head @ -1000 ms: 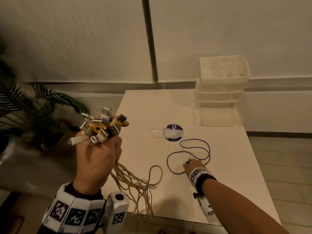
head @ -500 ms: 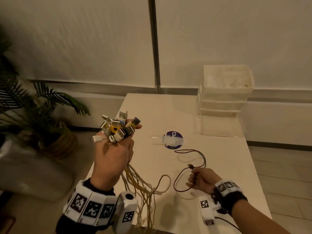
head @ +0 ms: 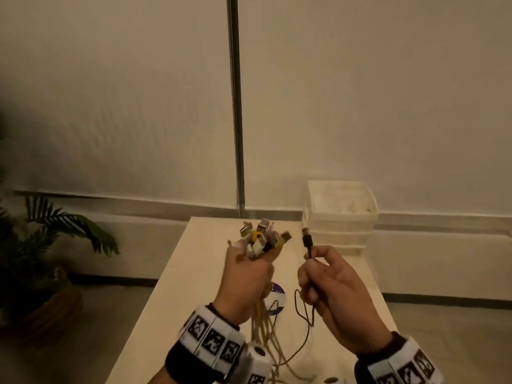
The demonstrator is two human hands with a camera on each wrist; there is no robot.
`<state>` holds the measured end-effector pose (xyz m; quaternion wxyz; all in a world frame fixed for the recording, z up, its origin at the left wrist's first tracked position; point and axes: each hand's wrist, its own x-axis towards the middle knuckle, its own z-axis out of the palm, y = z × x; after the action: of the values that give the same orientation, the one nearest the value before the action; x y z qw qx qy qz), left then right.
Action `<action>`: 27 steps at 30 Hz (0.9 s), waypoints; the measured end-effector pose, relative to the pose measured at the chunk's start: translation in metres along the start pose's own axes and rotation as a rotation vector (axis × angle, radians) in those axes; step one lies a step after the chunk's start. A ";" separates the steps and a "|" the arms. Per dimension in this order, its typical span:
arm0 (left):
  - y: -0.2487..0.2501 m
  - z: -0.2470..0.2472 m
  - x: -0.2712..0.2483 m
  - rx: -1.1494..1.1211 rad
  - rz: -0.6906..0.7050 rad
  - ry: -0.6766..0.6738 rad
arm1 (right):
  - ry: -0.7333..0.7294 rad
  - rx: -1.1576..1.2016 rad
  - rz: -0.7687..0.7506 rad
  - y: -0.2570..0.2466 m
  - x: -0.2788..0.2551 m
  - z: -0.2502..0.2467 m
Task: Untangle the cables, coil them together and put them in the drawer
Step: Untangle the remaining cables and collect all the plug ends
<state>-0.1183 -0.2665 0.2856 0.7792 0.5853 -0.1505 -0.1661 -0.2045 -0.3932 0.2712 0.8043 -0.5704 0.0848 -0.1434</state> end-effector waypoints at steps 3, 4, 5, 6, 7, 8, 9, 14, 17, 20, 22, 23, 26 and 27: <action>0.017 0.015 0.010 -0.116 -0.059 -0.086 | 0.045 -0.107 -0.147 -0.013 -0.003 0.027; 0.020 0.018 0.012 -0.136 -0.079 -0.105 | 0.072 -0.118 -0.189 -0.016 -0.004 0.033; 0.022 0.020 0.012 -0.144 -0.088 -0.132 | 0.102 -0.135 -0.231 -0.018 -0.005 0.038; 0.021 0.020 0.012 -0.154 -0.096 -0.152 | 0.131 -0.157 -0.269 -0.020 -0.006 0.041; 0.018 0.021 0.013 -0.153 -0.105 -0.174 | 0.158 -0.175 -0.301 -0.022 -0.007 0.043; 0.015 0.021 0.013 -0.144 -0.113 -0.207 | 0.186 -0.181 -0.323 -0.023 -0.008 0.044; 0.012 0.021 0.013 -0.129 -0.117 -0.247 | 0.213 -0.179 -0.334 -0.023 -0.009 0.044; 0.011 0.019 0.011 -0.086 -0.107 -0.312 | 0.268 -0.221 -0.347 -0.024 -0.008 0.040; 0.013 0.017 0.010 -0.029 -0.037 -0.297 | 0.271 -0.290 -0.355 -0.023 -0.006 0.034; 0.012 0.014 0.012 0.043 0.029 -0.263 | 0.261 -0.328 -0.349 -0.021 -0.007 0.030; 0.008 0.015 0.010 0.085 0.080 -0.225 | 0.235 -0.345 -0.335 -0.019 -0.008 0.029; 0.007 0.015 0.008 0.102 0.105 -0.199 | 0.215 -0.374 -0.327 -0.017 -0.008 0.028; 0.013 0.013 0.009 0.065 0.133 -0.067 | 0.115 -0.549 -0.295 -0.011 -0.012 0.019; 0.018 0.009 0.013 0.006 0.109 -0.020 | 0.059 -0.609 -0.279 -0.008 -0.015 0.014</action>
<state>-0.1094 -0.2751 0.3054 0.7838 0.5768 -0.1904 -0.1289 -0.2152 -0.3787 0.2833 0.5666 -0.7864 0.0681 -0.2365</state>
